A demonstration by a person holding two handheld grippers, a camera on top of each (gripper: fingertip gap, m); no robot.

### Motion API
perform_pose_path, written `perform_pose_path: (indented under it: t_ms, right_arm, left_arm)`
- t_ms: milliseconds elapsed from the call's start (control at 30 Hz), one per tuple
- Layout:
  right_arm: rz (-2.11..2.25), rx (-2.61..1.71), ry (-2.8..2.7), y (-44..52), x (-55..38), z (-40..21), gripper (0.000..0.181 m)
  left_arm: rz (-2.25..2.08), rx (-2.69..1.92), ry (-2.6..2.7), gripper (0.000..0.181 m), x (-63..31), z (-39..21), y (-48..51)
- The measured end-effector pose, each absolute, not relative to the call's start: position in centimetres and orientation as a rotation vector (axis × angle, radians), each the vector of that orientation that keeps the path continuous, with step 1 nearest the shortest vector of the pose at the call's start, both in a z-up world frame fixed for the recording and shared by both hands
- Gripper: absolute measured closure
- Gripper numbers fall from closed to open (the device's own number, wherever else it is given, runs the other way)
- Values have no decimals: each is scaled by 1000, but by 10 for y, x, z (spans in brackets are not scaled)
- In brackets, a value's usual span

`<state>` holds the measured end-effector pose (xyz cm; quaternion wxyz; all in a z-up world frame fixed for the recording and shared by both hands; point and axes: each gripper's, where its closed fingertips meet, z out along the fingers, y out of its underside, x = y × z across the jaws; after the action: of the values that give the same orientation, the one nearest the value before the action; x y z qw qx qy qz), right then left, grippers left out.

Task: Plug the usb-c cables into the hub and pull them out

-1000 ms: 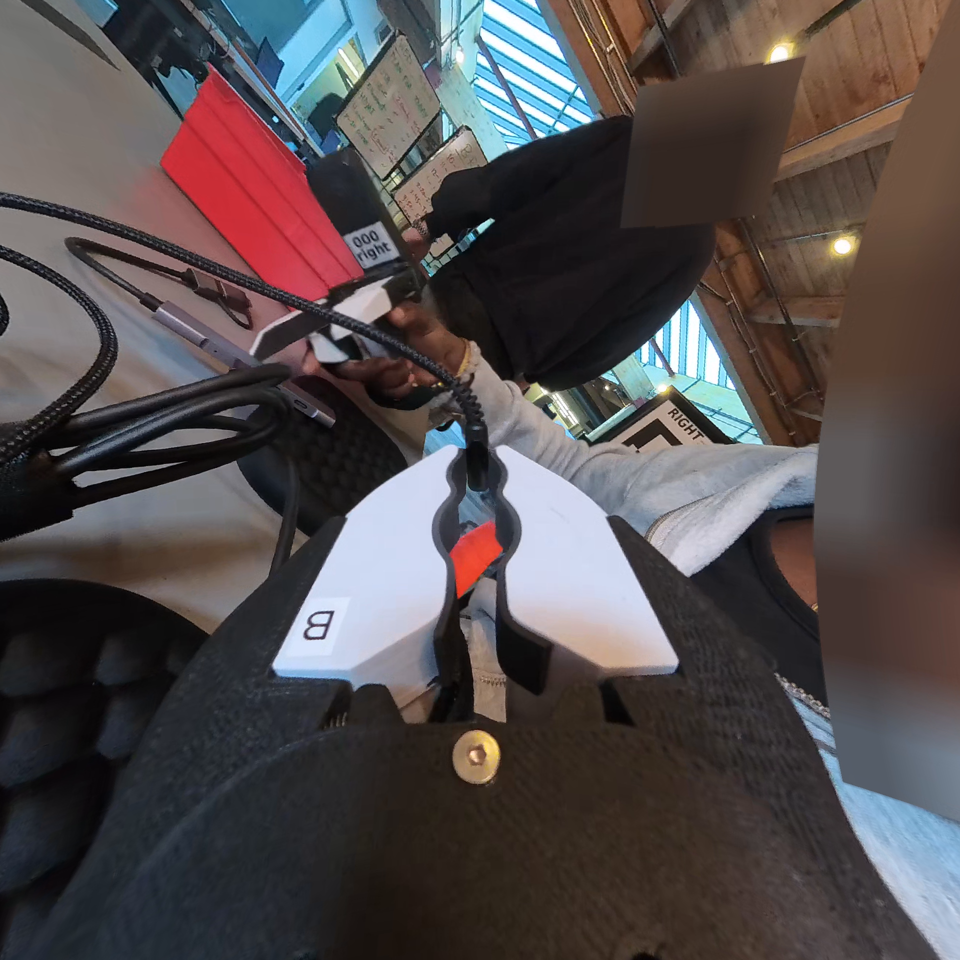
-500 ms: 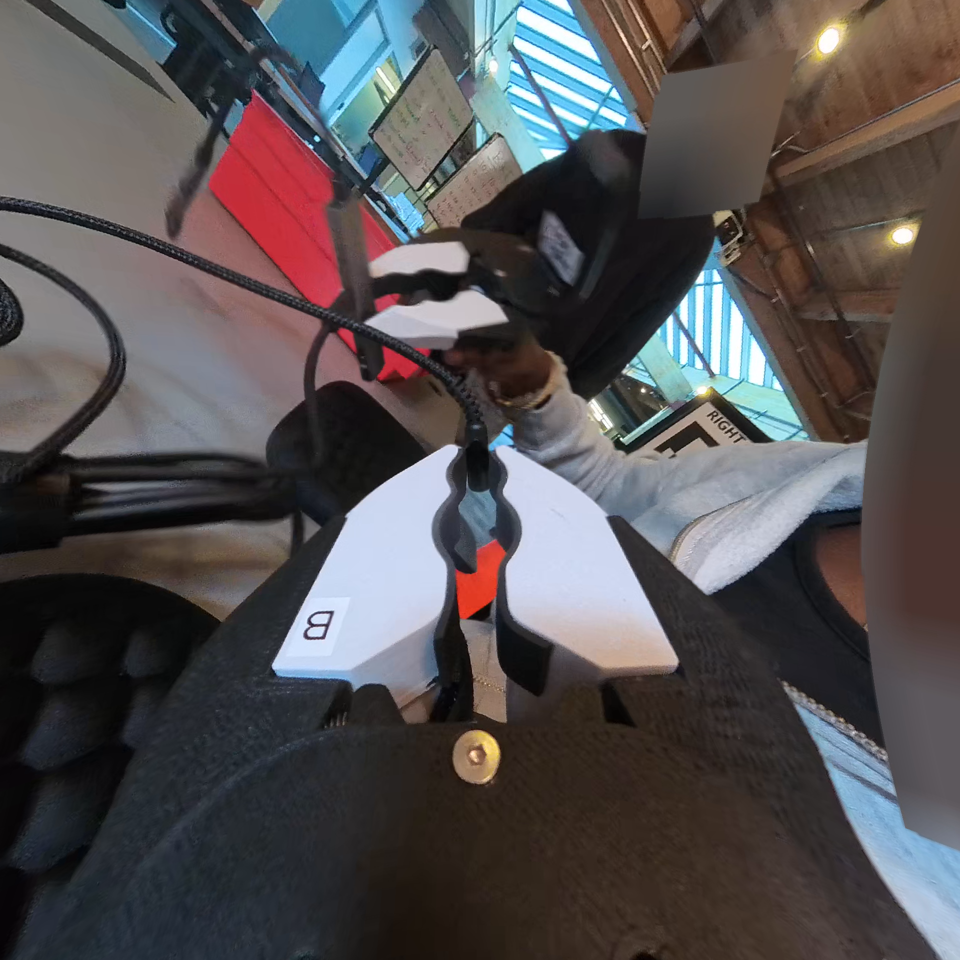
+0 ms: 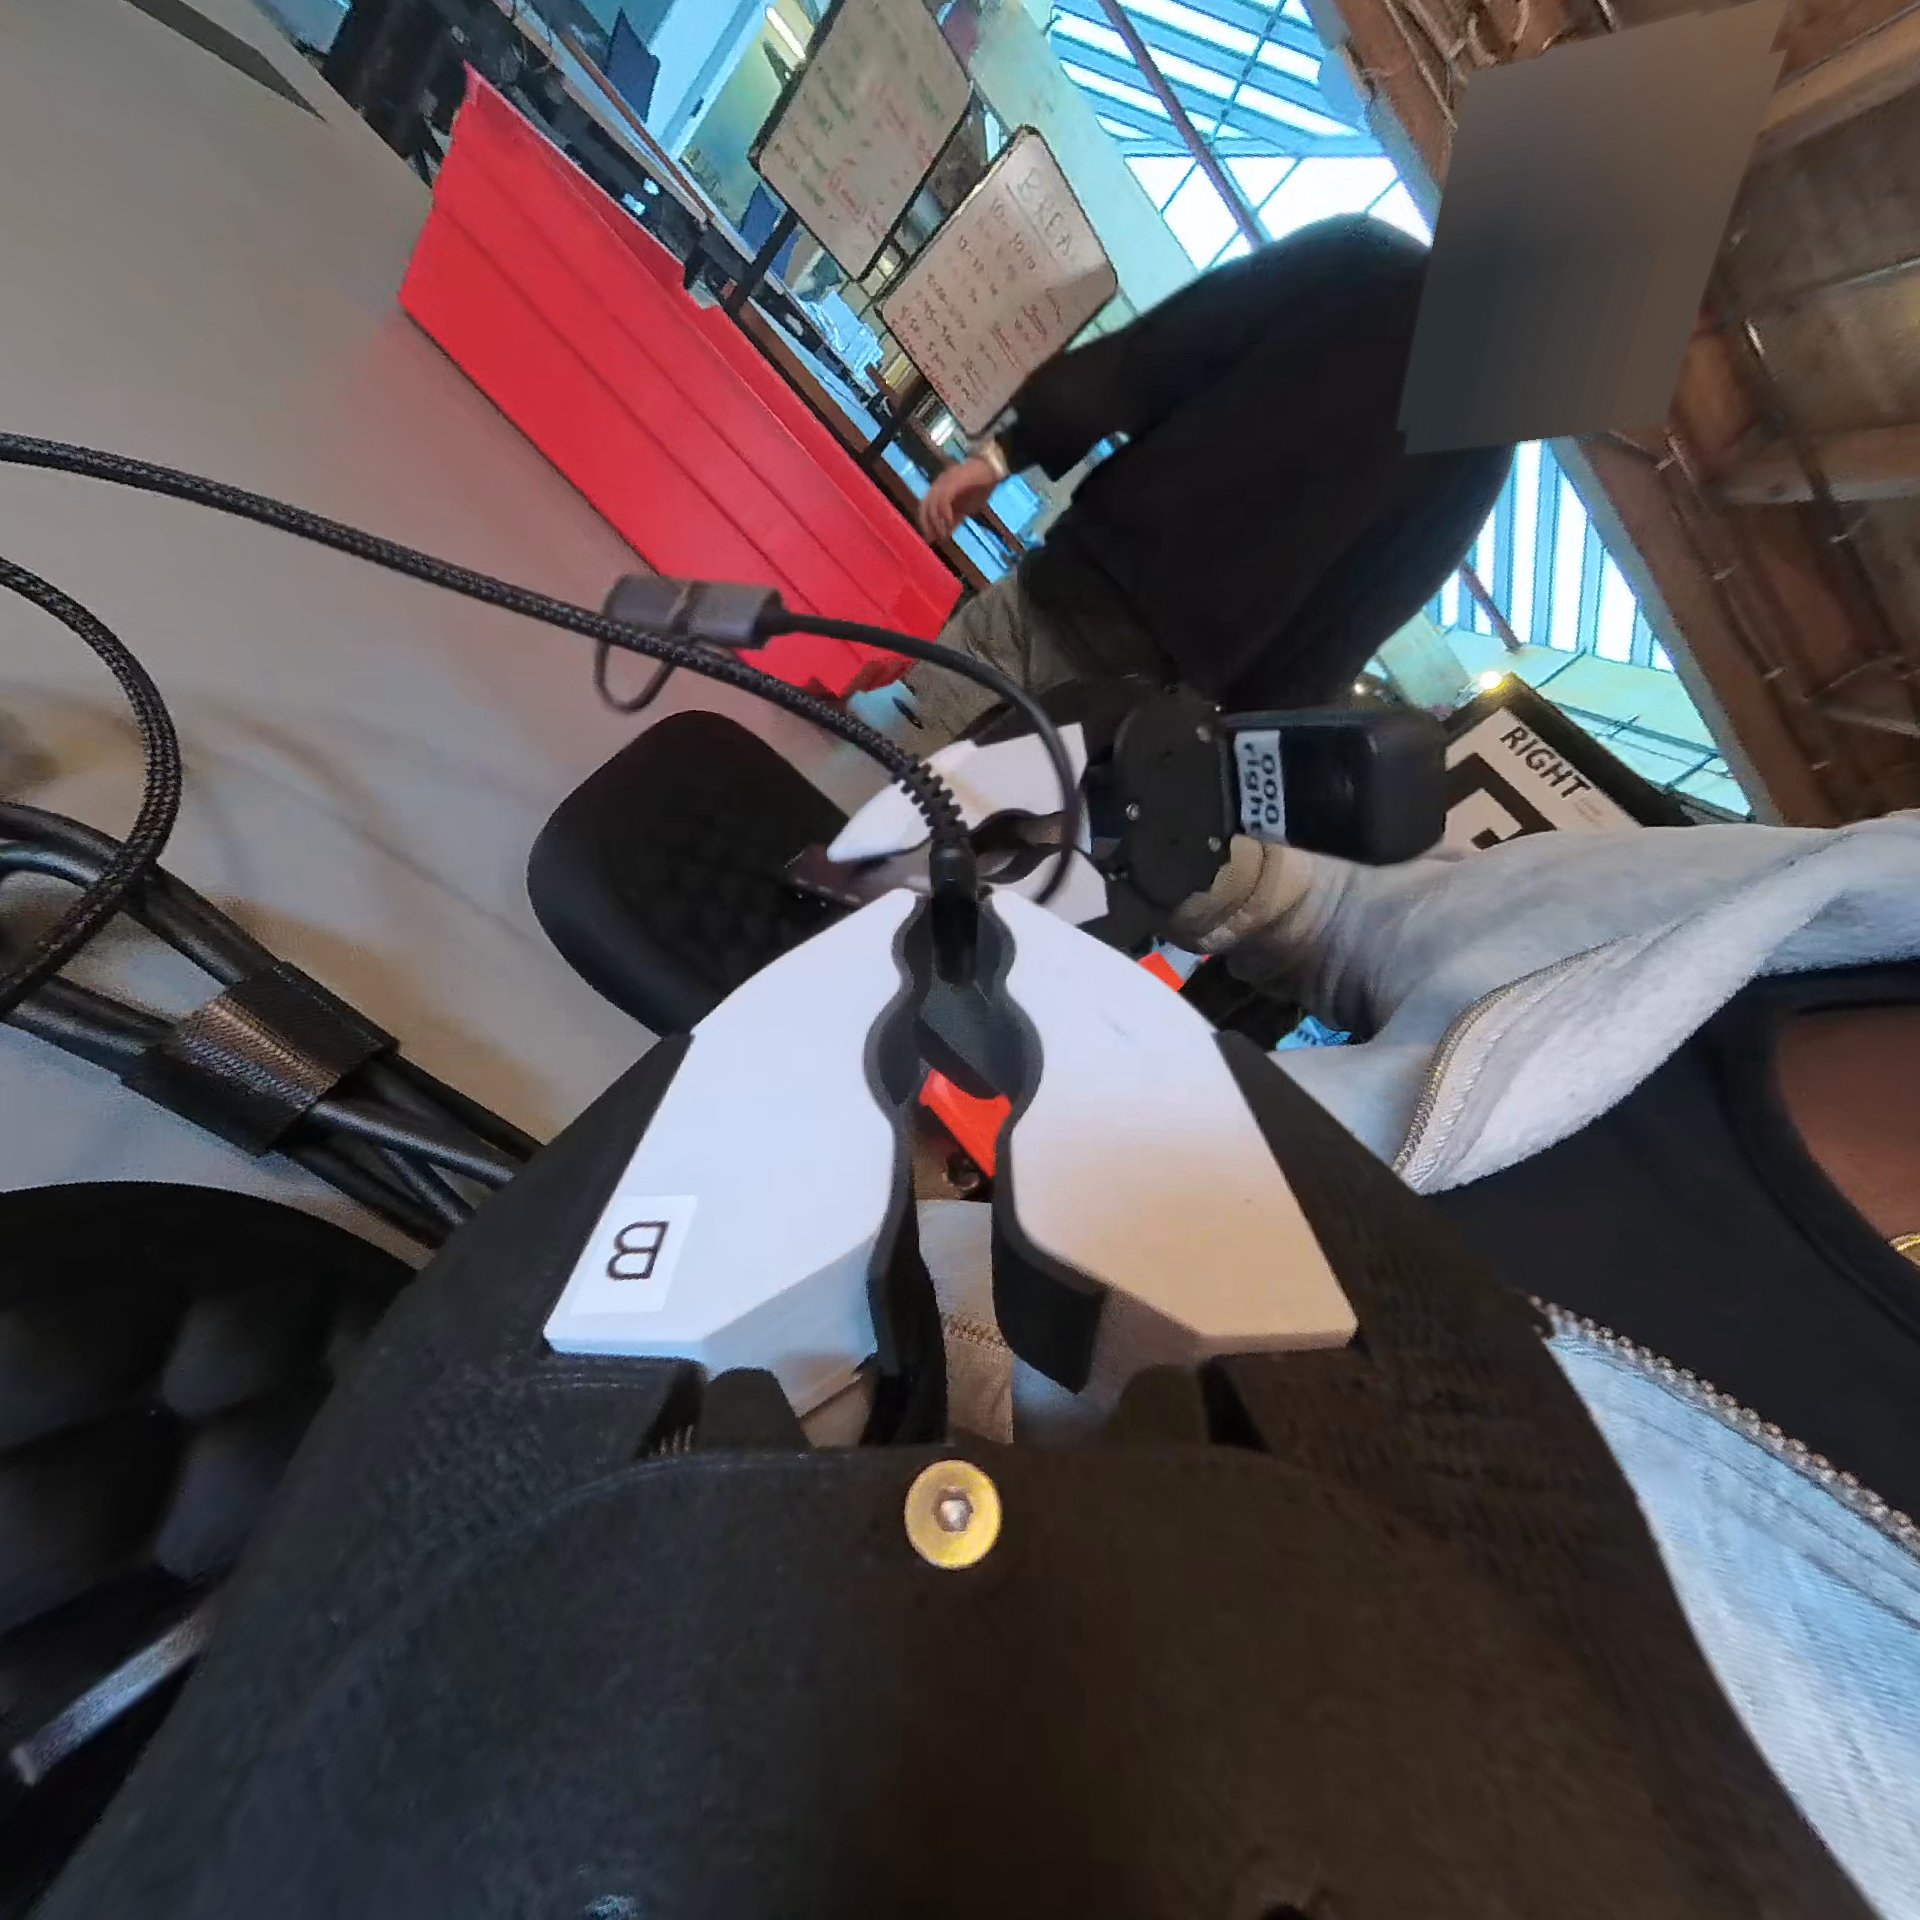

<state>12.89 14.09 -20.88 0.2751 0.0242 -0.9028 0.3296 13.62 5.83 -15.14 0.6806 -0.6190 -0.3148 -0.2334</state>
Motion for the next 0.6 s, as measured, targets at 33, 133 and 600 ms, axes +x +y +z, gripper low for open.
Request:
perform_pose_path:
  t_ms: [33,133,600]
  right_arm:
    - [930,43,-2500,142,133,-212,168]
    - [1033,49,-2618,145,138,-215,167]
    - [2176,-1581,-2560,121,74,-150,173]
  left_arm:
    - [-521,-1386,-707,173,136,-151,58]
    - [-509,-1398,-704,173,137,-152,58]
    - [-457,-1256,-773,173,121,-140,44]
